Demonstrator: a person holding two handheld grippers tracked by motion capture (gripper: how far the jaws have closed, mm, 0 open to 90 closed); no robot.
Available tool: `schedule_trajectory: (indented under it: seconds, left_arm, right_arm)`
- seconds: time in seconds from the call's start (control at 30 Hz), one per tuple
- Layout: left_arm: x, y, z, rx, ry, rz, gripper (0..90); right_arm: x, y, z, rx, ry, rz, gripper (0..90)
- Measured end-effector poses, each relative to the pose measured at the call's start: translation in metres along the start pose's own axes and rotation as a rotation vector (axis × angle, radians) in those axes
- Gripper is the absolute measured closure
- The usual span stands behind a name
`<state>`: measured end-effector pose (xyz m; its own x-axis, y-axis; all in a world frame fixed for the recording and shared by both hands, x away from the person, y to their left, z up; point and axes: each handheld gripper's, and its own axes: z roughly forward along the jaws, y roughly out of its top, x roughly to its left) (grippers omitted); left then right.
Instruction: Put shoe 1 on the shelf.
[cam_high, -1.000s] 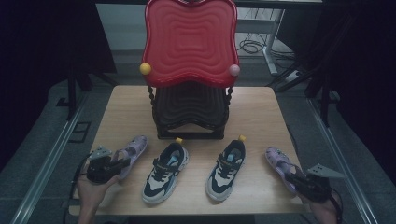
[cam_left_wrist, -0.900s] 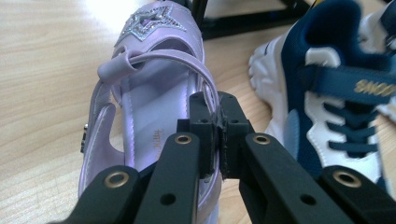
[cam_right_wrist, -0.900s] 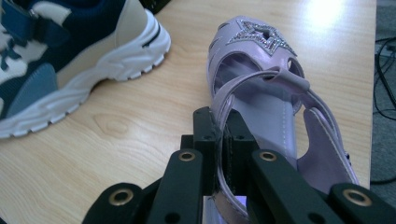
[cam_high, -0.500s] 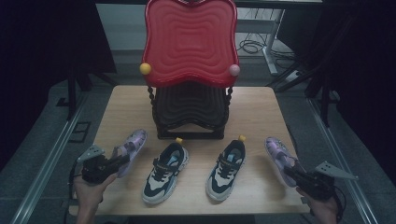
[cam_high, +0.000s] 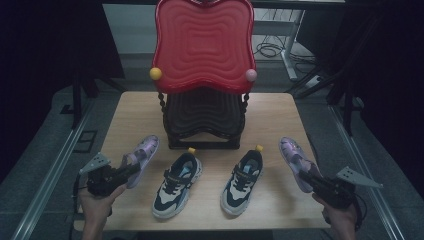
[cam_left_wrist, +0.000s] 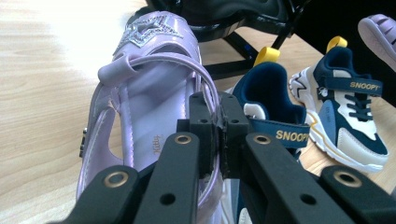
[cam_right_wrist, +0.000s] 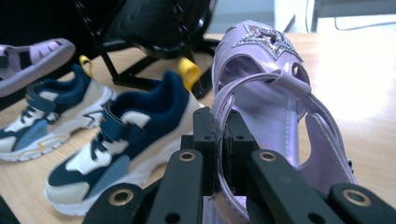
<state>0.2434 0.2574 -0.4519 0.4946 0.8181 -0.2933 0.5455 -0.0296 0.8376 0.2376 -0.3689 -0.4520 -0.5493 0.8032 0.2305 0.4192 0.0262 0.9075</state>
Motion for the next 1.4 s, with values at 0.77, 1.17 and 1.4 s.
schedule_trajectory:
  seconds: [0.77,1.17,1.4]
  left_arm:
    - [-0.017,0.025,0.009,-0.04,-0.042,0.06,86.1]
    - [-0.026,0.037,0.016,-0.062,-0.064,0.087,86.0]
    - [-0.031,0.041,0.02,-0.068,-0.073,0.098,85.8]
  right_arm:
    - [0.036,0.038,0.044,-0.043,0.108,-0.086,86.2]
    - [0.052,0.045,0.06,-0.044,0.156,-0.115,86.2]
    - [0.063,0.052,0.066,-0.055,0.185,-0.135,86.2]
